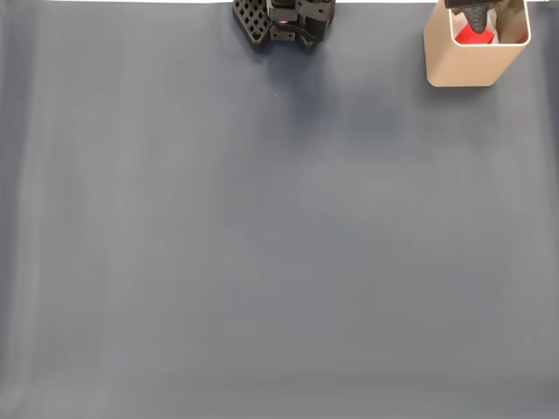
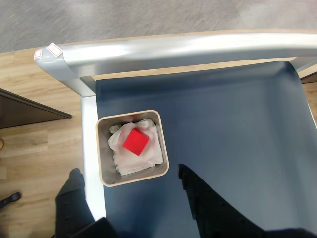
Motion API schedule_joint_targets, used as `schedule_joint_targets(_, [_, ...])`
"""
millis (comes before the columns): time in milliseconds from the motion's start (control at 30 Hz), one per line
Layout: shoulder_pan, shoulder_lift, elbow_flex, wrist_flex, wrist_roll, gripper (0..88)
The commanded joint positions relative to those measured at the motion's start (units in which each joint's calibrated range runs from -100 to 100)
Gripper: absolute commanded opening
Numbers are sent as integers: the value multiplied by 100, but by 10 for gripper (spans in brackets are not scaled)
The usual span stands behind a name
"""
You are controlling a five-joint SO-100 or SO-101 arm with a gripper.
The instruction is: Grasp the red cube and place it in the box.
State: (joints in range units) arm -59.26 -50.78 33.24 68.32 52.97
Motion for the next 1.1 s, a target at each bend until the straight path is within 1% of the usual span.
schedule_joint_targets(0, [-20, -162, -33, -139, 49, 457])
schedule_joint_targets(267, [-27, -197, 58, -303, 54, 462])
schedule_joint_targets(400, [-34, -197, 85, -320, 63, 420])
schedule_joint_targets(467, [-34, -205, 85, -320, 29, 346])
schedule_joint_targets(667, [158, -361, 67, -262, 34, 26])
schedule_joint_targets(700, [250, -387, 39, -221, 49, 1])
schedule_joint_targets(867, [1045, -456, -88, -246, 5, 1])
schedule_joint_targets(1067, [2345, -560, -88, -229, -15, 1])
